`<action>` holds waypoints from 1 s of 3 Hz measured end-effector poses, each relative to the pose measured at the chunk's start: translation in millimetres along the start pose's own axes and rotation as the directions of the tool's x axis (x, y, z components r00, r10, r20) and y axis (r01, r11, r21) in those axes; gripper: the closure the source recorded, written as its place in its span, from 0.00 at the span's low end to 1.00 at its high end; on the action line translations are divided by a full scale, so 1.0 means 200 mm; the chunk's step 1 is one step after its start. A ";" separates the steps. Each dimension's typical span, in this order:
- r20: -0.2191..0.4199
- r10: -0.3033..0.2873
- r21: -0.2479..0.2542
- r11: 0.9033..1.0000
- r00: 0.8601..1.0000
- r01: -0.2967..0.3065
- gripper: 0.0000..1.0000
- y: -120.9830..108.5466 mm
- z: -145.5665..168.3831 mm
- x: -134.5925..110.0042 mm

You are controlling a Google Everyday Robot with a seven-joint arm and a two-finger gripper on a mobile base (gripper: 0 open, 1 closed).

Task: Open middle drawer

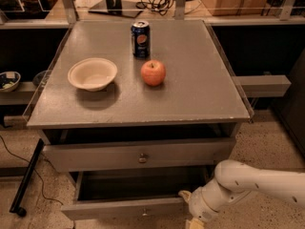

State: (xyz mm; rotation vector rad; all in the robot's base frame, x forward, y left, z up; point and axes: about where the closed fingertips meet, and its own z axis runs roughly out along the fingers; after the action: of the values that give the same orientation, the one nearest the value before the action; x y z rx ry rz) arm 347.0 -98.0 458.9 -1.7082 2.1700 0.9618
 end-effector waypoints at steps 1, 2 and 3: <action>0.000 0.000 0.000 1.000 1.000 0.000 0.00 0.00 0.00 0.00; 0.004 0.001 -0.010 1.000 1.000 -0.001 0.00 0.01 0.00 0.01; 0.016 0.003 -0.028 1.000 1.000 -0.002 0.00 0.03 0.01 0.01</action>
Offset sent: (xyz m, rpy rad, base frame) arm -0.0147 -0.0047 -0.0173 0.0401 0.0469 0.0123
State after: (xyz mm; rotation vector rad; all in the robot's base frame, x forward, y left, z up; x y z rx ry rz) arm 340.5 -97.5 457.7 -1.7049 2.1594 1.0075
